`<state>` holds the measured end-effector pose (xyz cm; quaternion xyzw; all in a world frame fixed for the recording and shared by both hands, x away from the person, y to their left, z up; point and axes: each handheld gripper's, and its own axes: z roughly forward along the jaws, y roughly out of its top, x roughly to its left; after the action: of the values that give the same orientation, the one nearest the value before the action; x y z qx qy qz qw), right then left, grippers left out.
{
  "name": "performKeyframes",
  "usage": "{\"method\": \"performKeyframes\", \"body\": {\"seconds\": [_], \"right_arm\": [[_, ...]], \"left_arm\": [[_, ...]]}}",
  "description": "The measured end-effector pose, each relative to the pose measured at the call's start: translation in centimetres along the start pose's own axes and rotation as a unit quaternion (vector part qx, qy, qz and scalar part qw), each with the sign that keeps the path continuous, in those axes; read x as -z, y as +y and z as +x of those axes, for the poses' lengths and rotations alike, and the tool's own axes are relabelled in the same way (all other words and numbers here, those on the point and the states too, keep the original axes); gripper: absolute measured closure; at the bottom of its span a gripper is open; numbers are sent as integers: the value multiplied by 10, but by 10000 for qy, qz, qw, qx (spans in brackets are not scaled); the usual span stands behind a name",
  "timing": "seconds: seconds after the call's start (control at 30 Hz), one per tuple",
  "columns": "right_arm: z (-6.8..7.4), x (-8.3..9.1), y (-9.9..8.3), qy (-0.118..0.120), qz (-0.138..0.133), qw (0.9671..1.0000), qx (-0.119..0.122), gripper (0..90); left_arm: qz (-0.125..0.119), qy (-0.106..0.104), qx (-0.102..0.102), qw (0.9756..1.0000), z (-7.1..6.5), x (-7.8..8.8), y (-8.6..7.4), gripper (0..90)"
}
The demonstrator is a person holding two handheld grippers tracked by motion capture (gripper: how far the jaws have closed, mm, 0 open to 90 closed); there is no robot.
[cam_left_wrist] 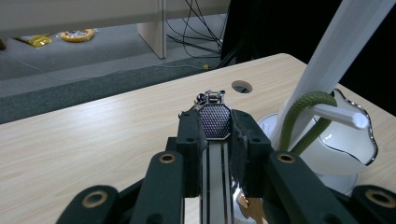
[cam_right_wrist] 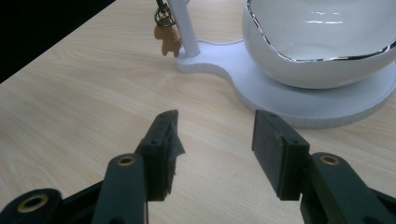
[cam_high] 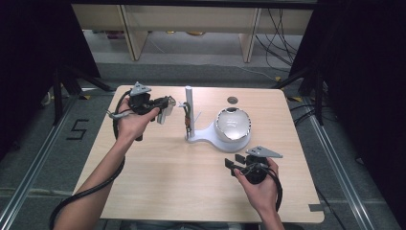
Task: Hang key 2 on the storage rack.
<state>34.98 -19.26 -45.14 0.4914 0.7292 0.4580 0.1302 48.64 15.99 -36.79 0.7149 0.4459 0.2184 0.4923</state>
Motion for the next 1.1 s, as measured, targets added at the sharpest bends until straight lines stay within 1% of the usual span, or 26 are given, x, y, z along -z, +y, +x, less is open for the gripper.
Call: {"method": "performKeyframes", "body": {"seconds": [0.03, 0.07, 0.13, 0.17, 0.23, 0.27, 0.33, 0.37, 0.43, 0.47, 0.5, 0.53, 0.57, 0.6, 0.63, 0.7, 0.73, 0.77, 0.8, 0.83, 0.87, 0.93, 0.97, 1.0, 1.03, 1.1], "right_arm": [[0, 0, 0, -2, 14, 10000, -16, 512], [0, 0, 0, -25, -25, 10000, 38, 512], [-1, 0, 0, -23, -24, 10000, 72, 512], [0, 0, 0, -18, -30, 10000, 22, 512], [0, 0, 1, -25, -31, 10000, 78, 512], [0, 0, 0, -6, -26, 10000, 22, 512], [0, 1, 1, -103, 25, 9999, 129, 512], [0, 0, 1, -30, -1, 9999, 100, 512], [0, -2, 0, 12, -37, 9999, 140, 512], [0, -1, 0, -28, -26, 9999, 167, 512], [1, -2, 0, 44, -18, 9999, 98, 512], [1, -2, 0, 36, -17, 10000, 83, 512], [1, -2, 0, 36, -17, 10000, 87, 512], [1, -2, 0, 30, -17, 10000, 86, 512], [0, -1, 0, -56, -12, 9999, 158, 512], [1, -2, 0, -29, 6, 9999, 152, 511], [3, -2, 0, 7, 29, 10000, 13, 511], [1, -1, 0, -84, 40, 9998, 178, 511], [4, -2, 0, 28, 41, 10000, -41, 511], [1, -2, 0, -10, -23, 9999, 145, 511], [1, -2, 0, 29, -7, 9999, 102, 511], [1, -2, 0, 13, 3, 9999, 117, 511], [1, -2, 0, -6, -39, 9999, 112, 511], [3, -3, -1, 6, -26, 10000, 30, 511], [2, -3, -1, 32, 35, 10000, 72, 511], [4, -3, -1, 20, 61, 10000, 14, 509]], "left_arm": [[7, -9, -28, 10000, 0, -2, 0, 745], [-18, -26, -97, 9999, 0, -4, 1, 745], [-23, -14, -129, 9999, -1, -8, 2, 745], [-24, -12, -162, 9999, -1, -10, 2, 744], [6, -5, -200, 9998, -3, -12, 3, 745], [0, -15, -230, 9997, -3, -13, 3, 745], [30, -3, -302, 9995, -5, -16, 3, 744], [14, -4, -320, 9995, -6, -17, 2, 745], [37, -21, -405, 9992, -7, -18, 3, 745], [29, -38, -427, 9991, -9, -18, 3, 745], [42, -52, -484, 9988, -10, -19, 3, 745], [58, -69, -525, 9986, -11, -19, 3, 744], [83, -93, -591, 9982, -12, -19, 2, 745], [85, -107, -591, 9982, -13, -20, 2, 745], [95, -137, -651, 9977, -13, -20, 2, 744], [132, -156, -703, 9973, -14, -22, 2, 744], [137, -174, -737, 9970, -14, -23, 2, 744], [186, -172, -835, 9962, -14, -23, 2, 744], [151, -193, -784, 9966, -16, -24, 1, 745], [155, -182, -799, 9965, -17, -23, 1, 745], [153, -164, -799, 9966, -18, -23, 0, 745], [152, -162, -779, 9967, -18, -21, -1, 744], [164, -139, -803, 9965, -18, -20, -2, 744], [215, -119, -860, 9960, -18, -18, -2, 744], [162, -123, -836, 9963, -19, -18, -3, 744], [214, -130, -875, 9958, -20, -15, -6, 744]]}}
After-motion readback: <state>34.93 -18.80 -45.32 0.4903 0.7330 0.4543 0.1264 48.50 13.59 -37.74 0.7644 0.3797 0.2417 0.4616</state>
